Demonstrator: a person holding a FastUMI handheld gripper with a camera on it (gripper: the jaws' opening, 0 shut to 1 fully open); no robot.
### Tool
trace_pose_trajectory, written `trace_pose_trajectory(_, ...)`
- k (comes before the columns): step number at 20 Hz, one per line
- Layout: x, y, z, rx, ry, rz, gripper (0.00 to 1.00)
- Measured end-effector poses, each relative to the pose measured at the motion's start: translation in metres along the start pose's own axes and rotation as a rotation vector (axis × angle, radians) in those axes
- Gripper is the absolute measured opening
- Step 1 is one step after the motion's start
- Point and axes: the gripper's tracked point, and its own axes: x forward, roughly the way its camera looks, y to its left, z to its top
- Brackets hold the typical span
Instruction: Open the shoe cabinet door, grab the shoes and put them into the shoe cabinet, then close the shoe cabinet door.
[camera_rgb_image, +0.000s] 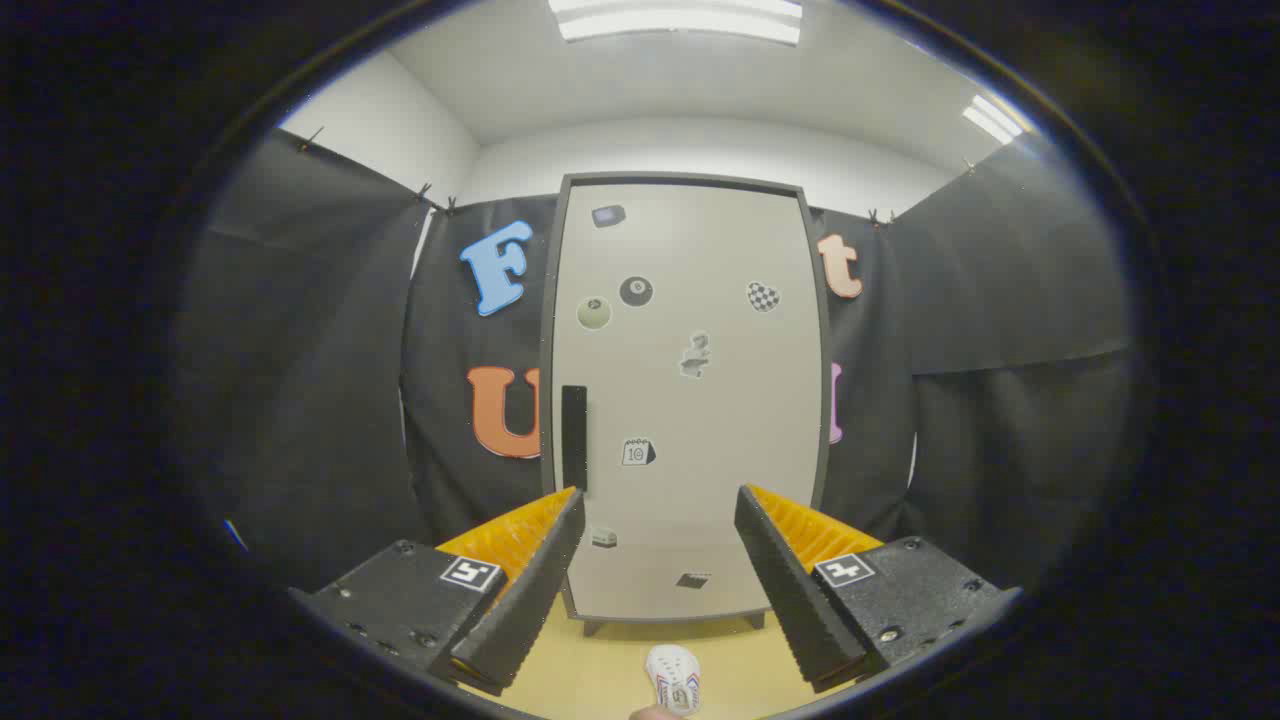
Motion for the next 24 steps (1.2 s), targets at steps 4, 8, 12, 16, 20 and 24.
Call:
trace_pose_trajectory(4, 0.002, -0.009, -0.001, -0.002, 0.004, -0.01, 0.99)
trace_pose_trajectory(8, 0.005, -0.02, -0.001, 0.008, 0.008, -0.024, 0.99)
trace_pose_trajectory(12, 0.012, -0.029, -0.004, 0.025, 0.022, -0.034, 0.99)
trace_pose_trajectory(16, 0.027, -0.022, -0.003, 0.036, 0.012, 0.001, 0.99)
trace_pose_trajectory(20, 0.052, -0.017, -0.009, 0.069, 0.051, 0.002, 0.99)
trace_pose_trajectory(24, 0.094, 0.004, 0.001, 0.115, 0.026, 0.07, 0.99)
